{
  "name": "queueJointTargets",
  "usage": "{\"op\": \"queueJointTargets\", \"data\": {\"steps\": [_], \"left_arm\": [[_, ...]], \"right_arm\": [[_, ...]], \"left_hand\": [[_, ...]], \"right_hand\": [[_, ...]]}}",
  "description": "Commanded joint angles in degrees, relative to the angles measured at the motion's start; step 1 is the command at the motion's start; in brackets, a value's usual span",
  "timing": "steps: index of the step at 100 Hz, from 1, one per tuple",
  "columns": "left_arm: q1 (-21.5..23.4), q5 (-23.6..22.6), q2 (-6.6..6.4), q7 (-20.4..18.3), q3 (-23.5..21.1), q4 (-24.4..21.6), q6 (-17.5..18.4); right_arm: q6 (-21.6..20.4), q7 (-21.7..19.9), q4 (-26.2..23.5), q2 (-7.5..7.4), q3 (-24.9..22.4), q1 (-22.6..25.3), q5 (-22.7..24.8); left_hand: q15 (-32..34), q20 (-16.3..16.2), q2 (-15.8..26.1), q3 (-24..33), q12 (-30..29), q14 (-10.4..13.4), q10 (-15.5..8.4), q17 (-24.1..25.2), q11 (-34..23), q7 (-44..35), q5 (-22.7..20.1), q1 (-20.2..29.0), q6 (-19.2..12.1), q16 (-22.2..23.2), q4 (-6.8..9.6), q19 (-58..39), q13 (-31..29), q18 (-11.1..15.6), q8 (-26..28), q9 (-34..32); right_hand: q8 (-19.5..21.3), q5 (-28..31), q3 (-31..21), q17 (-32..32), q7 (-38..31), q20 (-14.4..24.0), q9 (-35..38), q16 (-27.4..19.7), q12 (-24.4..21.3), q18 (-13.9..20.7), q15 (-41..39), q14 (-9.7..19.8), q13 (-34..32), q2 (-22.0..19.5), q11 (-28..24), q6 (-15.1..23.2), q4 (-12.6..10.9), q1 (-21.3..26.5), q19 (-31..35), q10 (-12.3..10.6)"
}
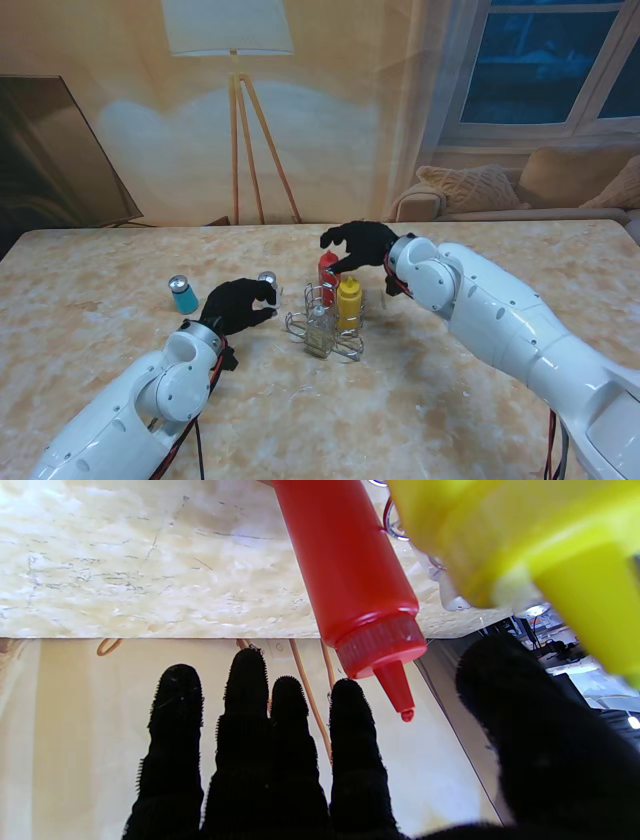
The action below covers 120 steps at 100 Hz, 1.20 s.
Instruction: Place the seasoning bottles into the rack
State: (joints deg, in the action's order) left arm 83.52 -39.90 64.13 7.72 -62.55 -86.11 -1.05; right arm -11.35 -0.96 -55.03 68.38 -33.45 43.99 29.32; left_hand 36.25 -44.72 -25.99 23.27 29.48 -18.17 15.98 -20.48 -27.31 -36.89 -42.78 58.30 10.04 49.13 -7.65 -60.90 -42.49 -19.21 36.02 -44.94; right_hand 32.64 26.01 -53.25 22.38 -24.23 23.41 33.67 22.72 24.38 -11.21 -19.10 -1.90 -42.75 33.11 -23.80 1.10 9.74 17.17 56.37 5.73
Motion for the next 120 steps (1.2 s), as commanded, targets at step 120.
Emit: {"op": "queueJointTargets", "data": {"steps": [120], "left_arm": [[0.15, -0.11, 0.14, -0.51, -0.24, -0.04, -0.2]], "right_arm": [[0.12, 0.4, 6.41, 3.71, 4.61, -2.69, -3.04]], "left_hand": [[-0.61, 1.1, -1.3, 1.44, 0.24, 0.61, -0.74, 0.25, -0.6, -1.08, -0.2, -0.94, -0.4, -0.37, -1.28, 0.39, -1.09, 1.05, -0.74, -0.77]], "right_hand": [[0.14, 5.96, -2.07, 13.11, -23.71, 4.06, 7.83, 5.55, 5.06, 8.49, -12.28, 8.27, -10.56, 1.54, -11.33, 11.66, 6.58, 16.17, 7.36, -6.06]]}}
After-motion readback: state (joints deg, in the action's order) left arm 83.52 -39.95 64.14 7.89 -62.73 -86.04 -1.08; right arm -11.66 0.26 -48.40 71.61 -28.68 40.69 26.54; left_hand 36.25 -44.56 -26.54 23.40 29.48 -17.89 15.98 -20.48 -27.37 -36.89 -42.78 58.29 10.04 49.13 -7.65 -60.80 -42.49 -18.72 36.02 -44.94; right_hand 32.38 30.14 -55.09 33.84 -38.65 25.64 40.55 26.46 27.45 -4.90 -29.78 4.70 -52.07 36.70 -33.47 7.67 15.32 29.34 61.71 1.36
